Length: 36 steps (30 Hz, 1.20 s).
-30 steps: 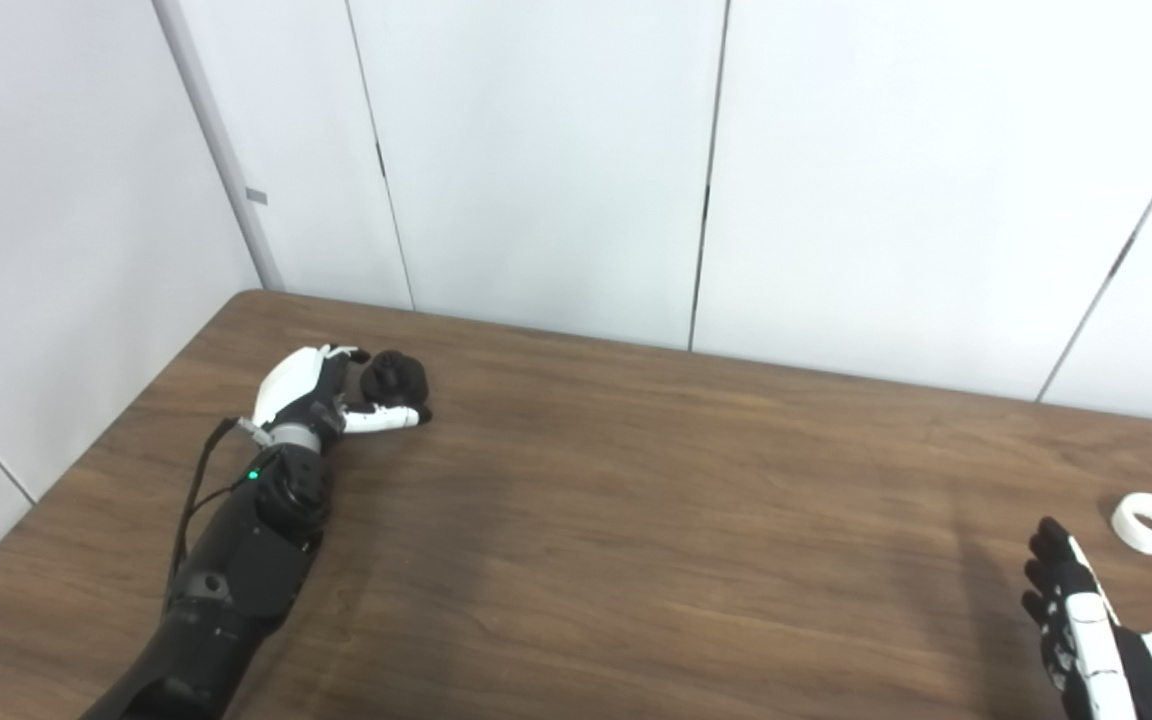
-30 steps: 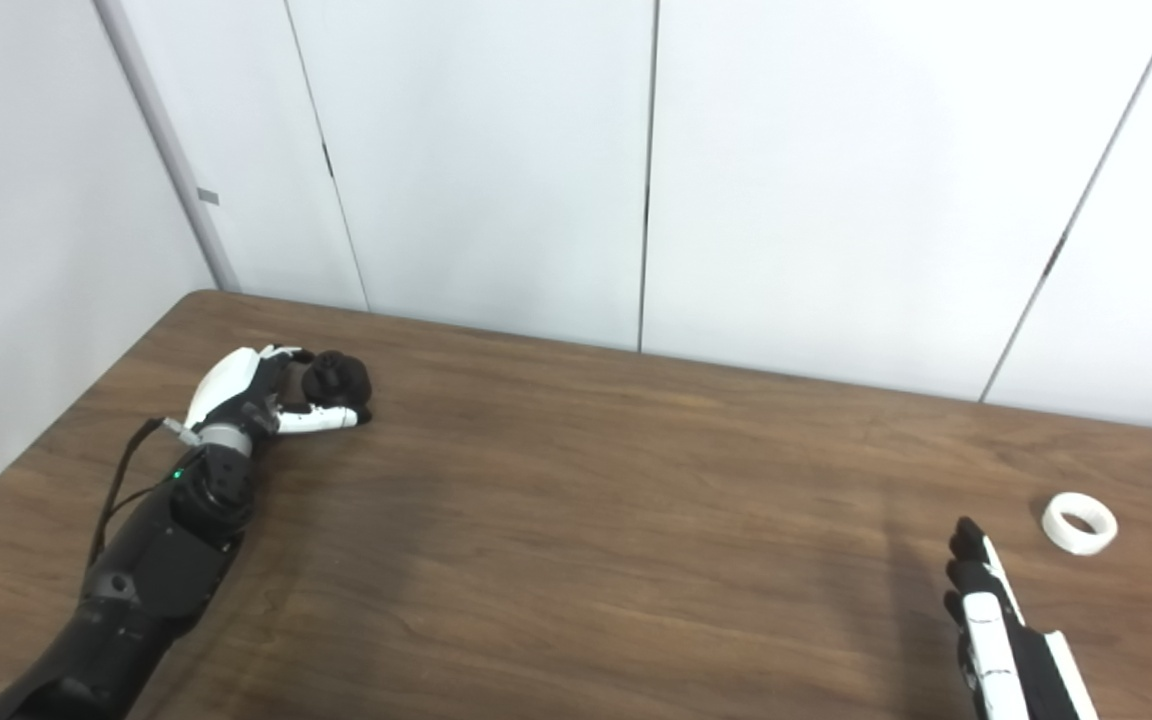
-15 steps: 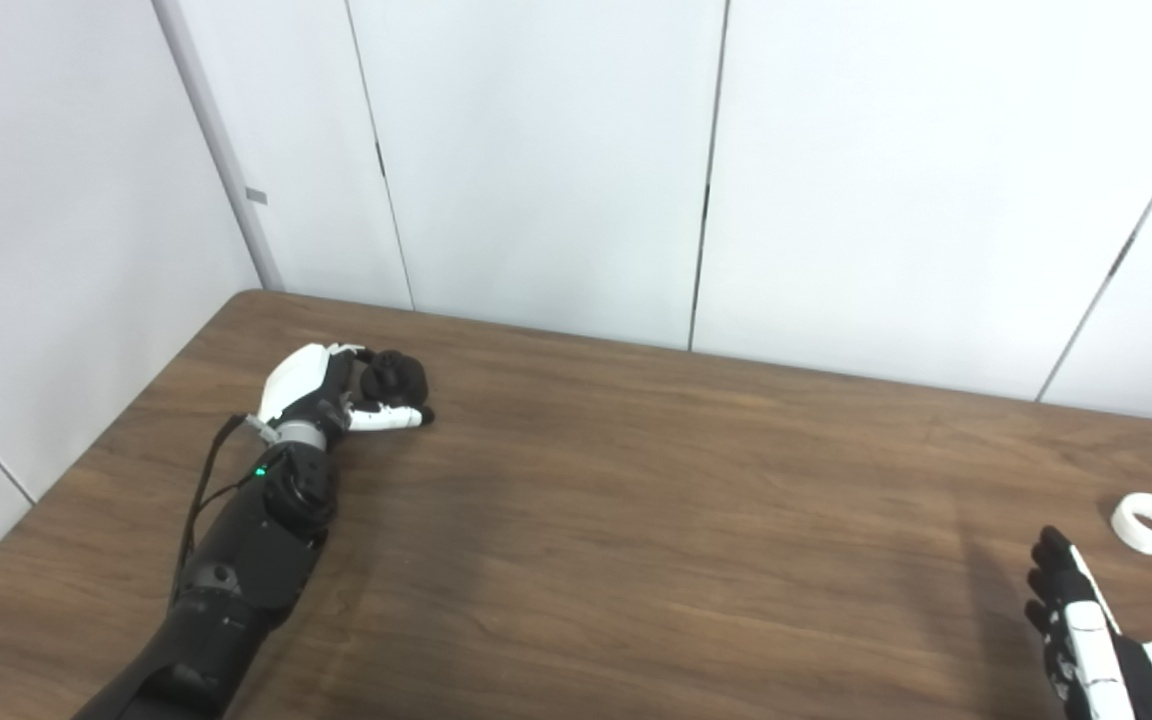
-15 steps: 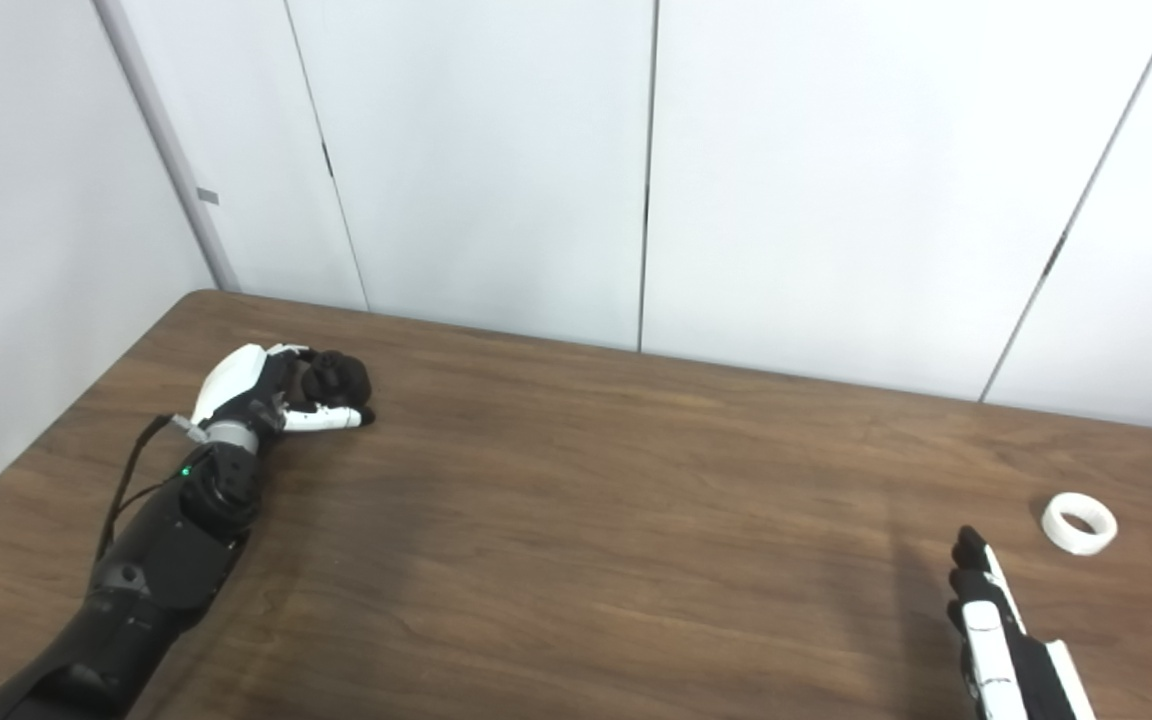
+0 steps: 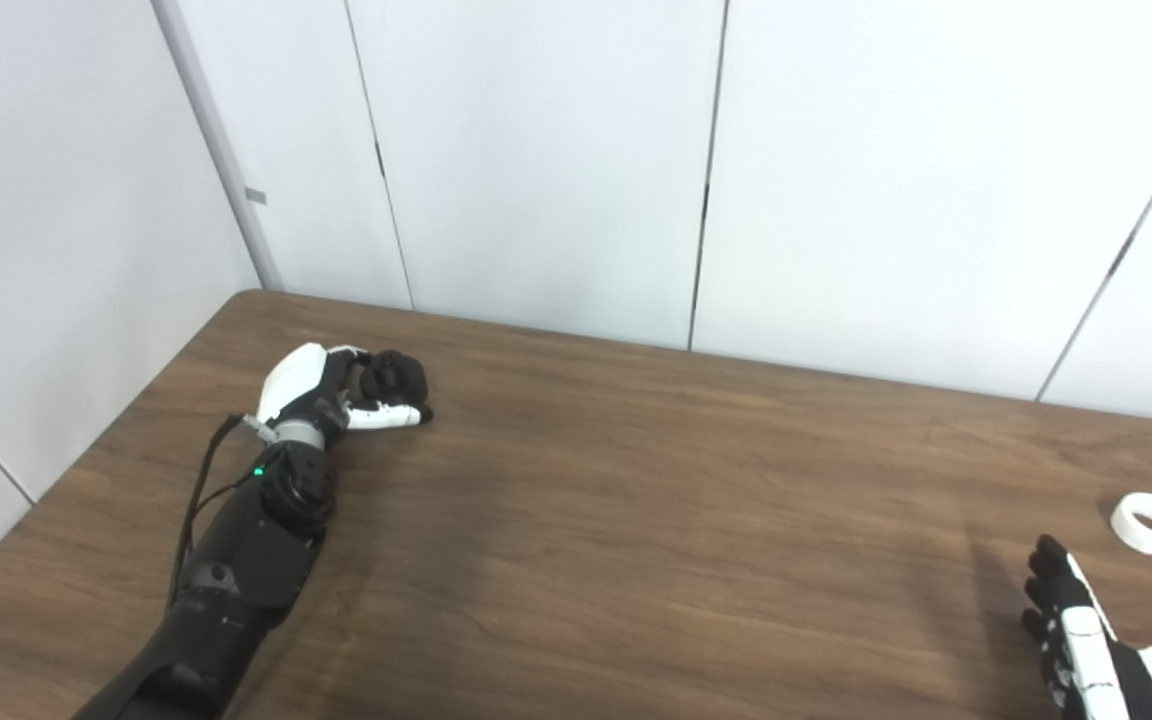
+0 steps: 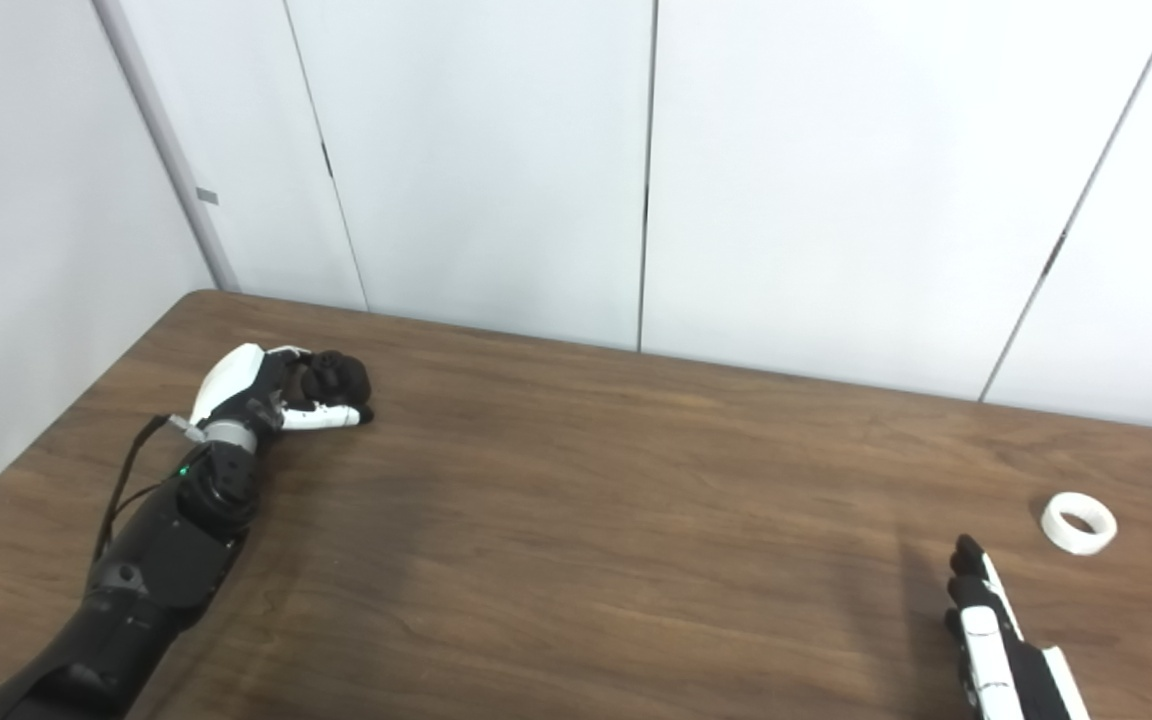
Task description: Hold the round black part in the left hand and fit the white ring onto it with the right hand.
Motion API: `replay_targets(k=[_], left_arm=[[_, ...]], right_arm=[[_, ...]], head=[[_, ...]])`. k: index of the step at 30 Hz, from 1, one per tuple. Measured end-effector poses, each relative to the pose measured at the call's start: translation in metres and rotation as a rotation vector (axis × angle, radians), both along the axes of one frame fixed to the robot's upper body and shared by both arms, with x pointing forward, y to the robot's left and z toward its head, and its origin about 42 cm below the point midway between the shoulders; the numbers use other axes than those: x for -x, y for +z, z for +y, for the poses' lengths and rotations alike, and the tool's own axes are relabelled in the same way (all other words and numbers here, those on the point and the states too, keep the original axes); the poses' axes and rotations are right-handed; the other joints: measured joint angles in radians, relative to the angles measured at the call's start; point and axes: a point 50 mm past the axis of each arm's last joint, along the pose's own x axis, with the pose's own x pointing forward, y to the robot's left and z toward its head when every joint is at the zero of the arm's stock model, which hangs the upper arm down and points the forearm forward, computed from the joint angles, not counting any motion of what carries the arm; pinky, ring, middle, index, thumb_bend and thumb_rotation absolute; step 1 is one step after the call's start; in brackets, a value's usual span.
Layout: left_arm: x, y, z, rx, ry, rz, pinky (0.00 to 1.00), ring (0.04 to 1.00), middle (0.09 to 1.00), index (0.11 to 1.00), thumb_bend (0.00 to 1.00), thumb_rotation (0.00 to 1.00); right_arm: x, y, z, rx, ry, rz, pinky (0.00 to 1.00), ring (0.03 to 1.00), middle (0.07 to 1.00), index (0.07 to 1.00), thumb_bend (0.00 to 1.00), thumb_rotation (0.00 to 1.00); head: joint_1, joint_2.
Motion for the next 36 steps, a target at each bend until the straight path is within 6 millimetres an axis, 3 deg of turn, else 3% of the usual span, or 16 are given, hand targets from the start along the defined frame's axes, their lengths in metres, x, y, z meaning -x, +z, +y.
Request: replay_targets(k=[8,11,12,15,19,36], left_arm=[[0.0004,0.0011,0.0021,0.026,0.006,-0.014,1.0,0.993,0.889,0.692,0.93,0.28],[0.0006,0.0017,0.0034,0.057,0.016,-0.033,1.0,0.987,0.879,0.63,0.89,0.22],[0.0007,0.0014,0.0036,0.061,0.021,-0.041,1.0,0.967,0.864,0.548,0.67,0.14],[0.0011,-0.0009,0.0021,0.06,0.031,-0.053,0.97,0.939,0.833,0.493,0.54,0.07],[0.0018,-0.0042,0.001,0.044,0.039,-0.086,0.89,0.901,0.796,0.485,0.53,0.06],[0.0027,-0.006,-0.0012,0.046,0.021,-0.107,0.92,0.902,0.777,0.486,0.52,0.05]], right_arm=[[-0.0002,-0.0006,-0.0002,0.008,0.001,-0.013,1.0,1.0,1.0,1.0,0.43,1.0],[0.0,-0.0007,-0.0002,0.008,0.001,-0.012,1.0,1.0,0.997,1.0,0.43,1.0],[0.0,-0.0007,-0.0002,0.007,0.001,-0.013,1.0,1.0,0.999,1.0,0.43,1.0],[0.0002,-0.0008,-0.0003,0.006,0.001,-0.013,1.0,1.0,1.0,1.0,0.44,1.0],[0.0002,-0.0007,-0.0008,0.004,0.003,-0.012,1.0,1.0,1.0,1.0,0.45,1.0],[0.0007,-0.0004,-0.004,0.001,0.004,-0.011,1.0,1.0,1.0,1.0,0.45,1.0]], head=[[-0.005,-0.006],[-0.005,-0.006],[-0.002,-0.006],[-0.002,-0.006],[-0.002,-0.006],[-0.005,0.0]])
